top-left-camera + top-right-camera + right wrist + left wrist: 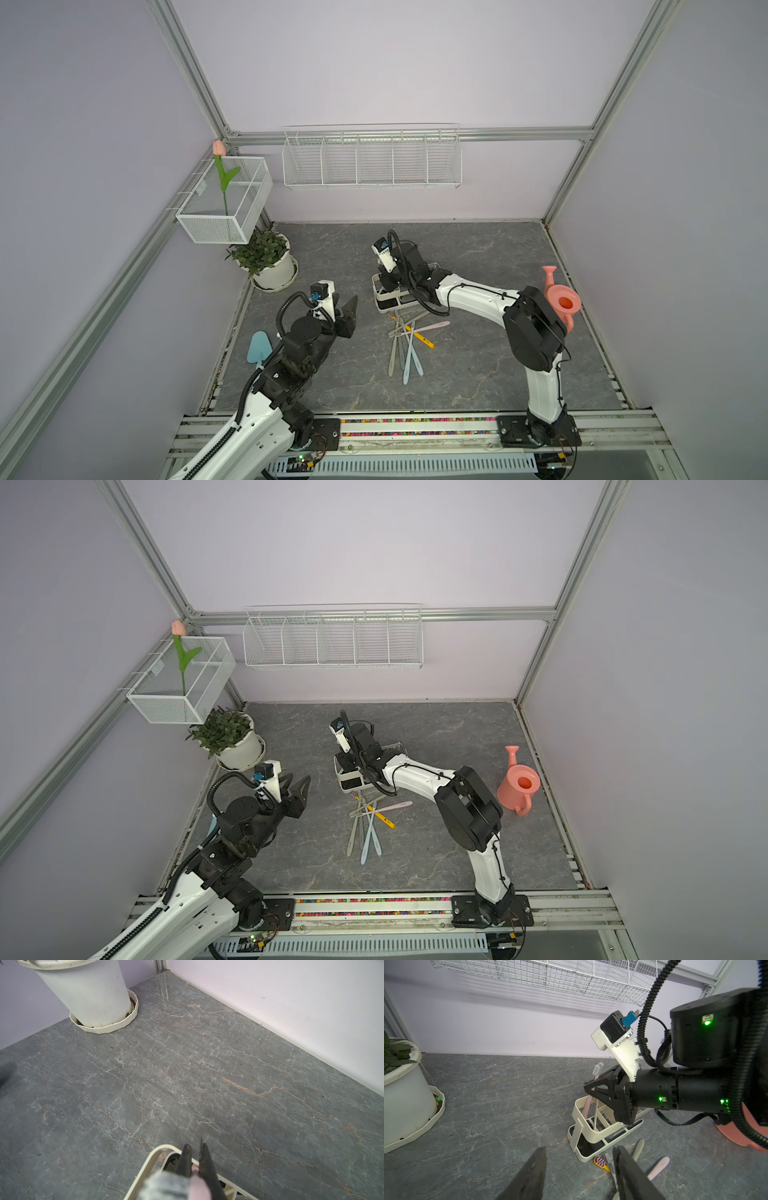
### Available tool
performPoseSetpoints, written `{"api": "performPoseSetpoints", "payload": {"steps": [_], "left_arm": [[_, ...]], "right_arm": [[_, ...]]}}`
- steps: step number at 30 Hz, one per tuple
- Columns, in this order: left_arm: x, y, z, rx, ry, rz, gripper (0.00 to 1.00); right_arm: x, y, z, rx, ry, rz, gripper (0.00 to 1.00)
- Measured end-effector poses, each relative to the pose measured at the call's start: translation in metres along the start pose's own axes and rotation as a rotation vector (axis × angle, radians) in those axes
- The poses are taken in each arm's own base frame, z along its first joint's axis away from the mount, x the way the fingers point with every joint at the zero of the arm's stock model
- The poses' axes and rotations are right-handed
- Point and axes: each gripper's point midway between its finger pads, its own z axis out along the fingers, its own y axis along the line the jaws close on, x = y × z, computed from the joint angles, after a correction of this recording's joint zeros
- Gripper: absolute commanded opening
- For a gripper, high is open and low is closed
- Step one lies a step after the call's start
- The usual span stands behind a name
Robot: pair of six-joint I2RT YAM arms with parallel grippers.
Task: Place the toothbrush into the toothbrush holder
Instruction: Place the toothbrush in the toothbrush holder.
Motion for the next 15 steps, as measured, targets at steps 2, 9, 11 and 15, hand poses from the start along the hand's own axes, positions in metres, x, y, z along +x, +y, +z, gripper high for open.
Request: {"api": "performPoseSetpoints", "payload": {"steps": [2, 9, 11, 15], "left_arm": [[0.0, 0.0, 0.0, 0.0, 0.0, 0.0, 0.6], [-0.003, 0.0, -0.002, 0.003, -0.012, -0.003, 0.63], [-0.004, 0.0, -0.003, 0.004, -0.017, -0.004, 0.63], [-0.005, 0.0, -0.005, 0.005, -0.021, -0.005, 0.64]], "right_arm": [[0.0, 0.0, 0.001, 0.0, -0.007, 0.002, 0.19], [0.015, -0.001, 0.003, 0.014, 0.016, 0.01, 0.35], [0.015, -0.001, 0.003, 0.015, 0.015, 0.011, 0.38], [0.017, -0.002, 0.002, 0.017, 0.012, 0.009, 0.4]]}}
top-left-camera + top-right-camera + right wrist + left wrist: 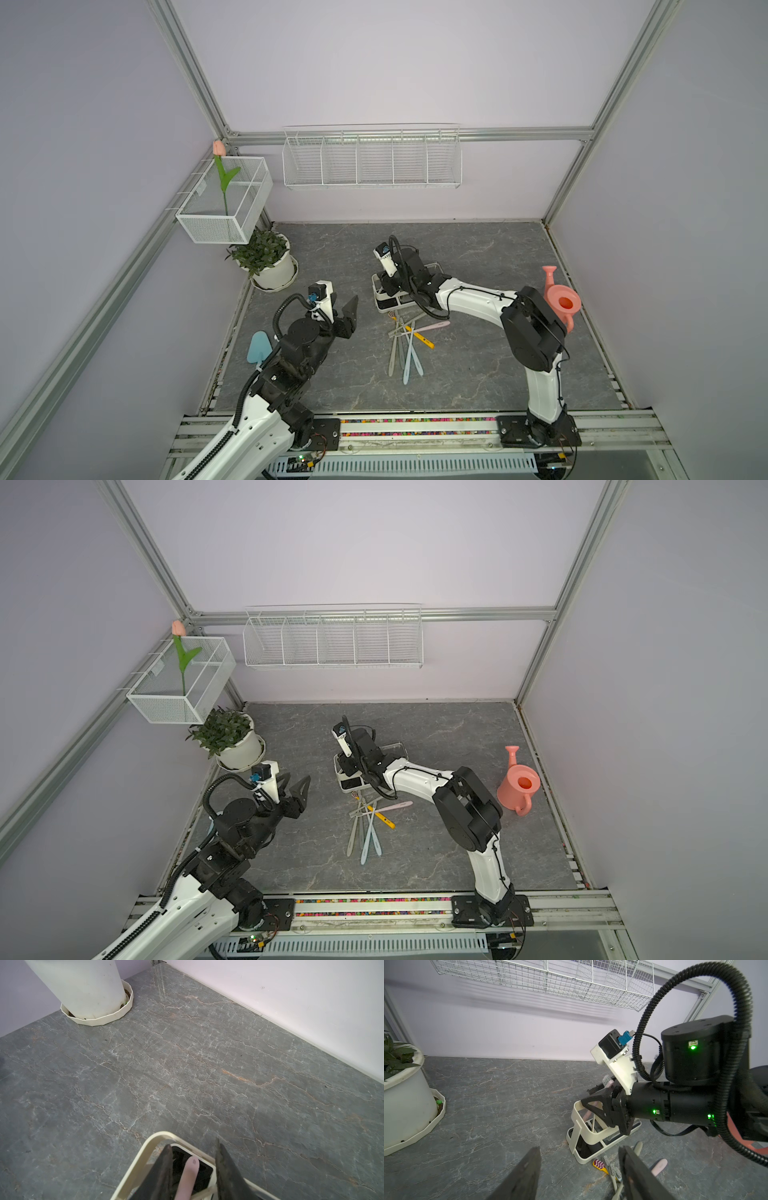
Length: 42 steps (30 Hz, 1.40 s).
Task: Place the toothbrush into the toothbrush holder
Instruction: Place the toothbrush in the toothbrush holder.
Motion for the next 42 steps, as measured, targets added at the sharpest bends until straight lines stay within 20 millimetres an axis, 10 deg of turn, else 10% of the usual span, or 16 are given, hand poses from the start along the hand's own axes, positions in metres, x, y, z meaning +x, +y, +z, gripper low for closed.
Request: {"api": "performPoseSetpoints", "payload": {"steps": [14, 30, 35, 42], "left_arm": [[0.0, 0.0, 0.0, 0.001, -0.002, -0.001, 0.64], [-0.001, -0.001, -0.002, 0.006, -0.002, -0.011, 0.65], [-0.004, -0.002, -0.003, 0.01, -0.002, -0.018, 0.65], [-0.005, -0.006, -0.001, 0.026, 0.011, -0.027, 0.66]], "right_arm": [[-0.032, -0.006, -0.03, 0.027, -0.078, -0.024, 0.5], [-0.073, -0.026, -0.122, 0.109, -0.211, -0.014, 0.56], [-0.055, -0.03, -0.15, 0.118, -0.196, 0.007, 0.57], [0.02, -0.032, -0.155, 0.128, -0.052, 0.045, 0.57]]}}
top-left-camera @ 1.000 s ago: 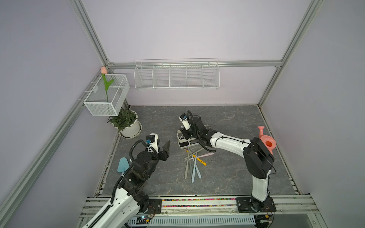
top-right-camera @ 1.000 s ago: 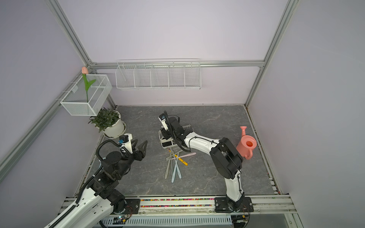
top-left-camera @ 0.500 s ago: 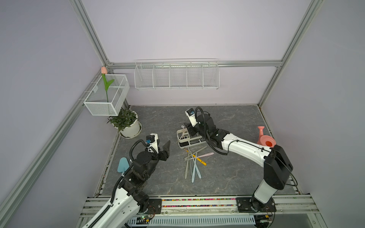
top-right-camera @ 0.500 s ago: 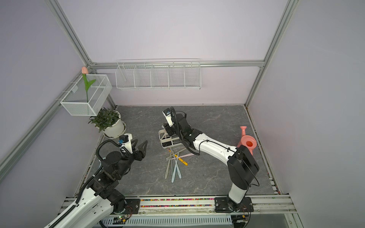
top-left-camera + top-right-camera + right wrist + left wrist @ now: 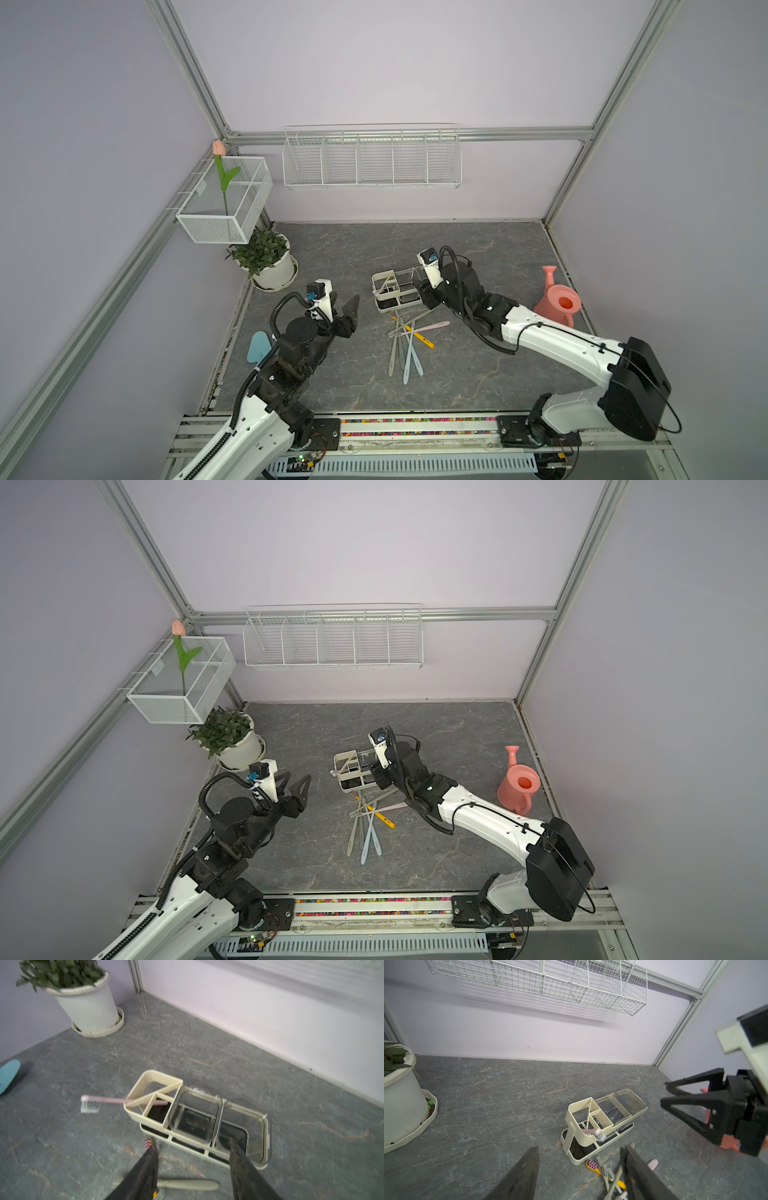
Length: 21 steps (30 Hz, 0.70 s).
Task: Place the toothbrush into the toothbrush holder
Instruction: Place the toothbrush in the toothbrush holder, then pick up the toothbrush from the center of the board.
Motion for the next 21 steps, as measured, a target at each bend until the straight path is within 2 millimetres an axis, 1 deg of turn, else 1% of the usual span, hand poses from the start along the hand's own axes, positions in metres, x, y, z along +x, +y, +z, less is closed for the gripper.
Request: {"api": "performPoseSetpoints", "payload": {"steps": [3, 4, 9, 17, 18, 20, 21], "left_arm": [[0.004, 0.0, 0.003, 0.001, 0.016, 0.0, 0.66], [0.005, 0.0, 0.004, 0.001, 0.022, 0.001, 0.66], [0.009, -0.003, 0.006, 0.012, 0.04, -0.013, 0.66], [0.0, -0.006, 0.007, 0.014, 0.039, -0.046, 0.66], [0.0, -0.006, 0.007, 0.014, 0.04, -0.049, 0.66], [-0.001, -0.007, 0.008, 0.018, 0.044, -0.052, 0.66], [-0.001, -0.008, 0.008, 0.018, 0.045, -0.054, 0.66]], "right_arm": [[0.032, 0.002, 0.003, -0.008, 0.074, 0.018, 0.56], [0.04, 0.004, 0.004, -0.015, 0.094, 0.026, 0.56], [0.063, 0.014, 0.004, -0.056, 0.143, 0.069, 0.55], [0.1, 0.038, 0.008, -0.124, 0.226, 0.128, 0.53], [0.104, 0.042, 0.009, -0.131, 0.235, 0.131, 0.52], [0.113, 0.048, 0.011, -0.143, 0.257, 0.138, 0.46], [0.117, 0.05, 0.011, -0.147, 0.266, 0.141, 0.45]]}}
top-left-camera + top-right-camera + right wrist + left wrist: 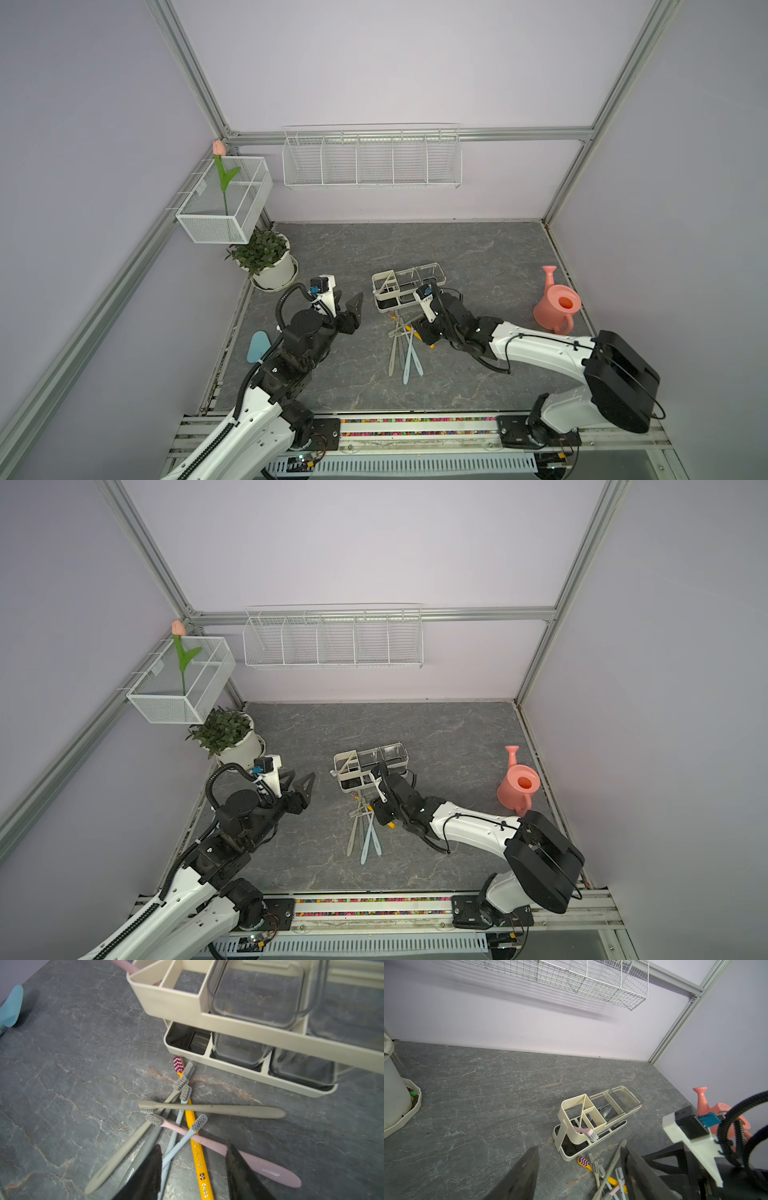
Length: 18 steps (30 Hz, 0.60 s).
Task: Place the toothbrush into the toothbrush holder
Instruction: Pick up the toothbrush from the center of the board.
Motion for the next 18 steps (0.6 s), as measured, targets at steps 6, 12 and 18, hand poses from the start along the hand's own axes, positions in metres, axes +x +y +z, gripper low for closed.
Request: {"api": "performPoseSetpoints", "payload": {"steps": [6, 12, 18], "left_arm": [[0.002, 0.0, 0.001, -0.001, 0.011, -0.013, 0.66], [0.003, 0.0, 0.0, 0.001, 0.016, -0.021, 0.66], [0.005, 0.0, 0.0, 0.0, 0.023, -0.022, 0.66]], "right_arm": [[0.006, 0.001, 0.008, -0.007, 0.018, 0.028, 0.41], [0.02, 0.004, 0.021, -0.027, 0.064, 0.057, 0.36], [0.024, 0.008, 0.028, -0.047, 0.075, 0.086, 0.34]]}}
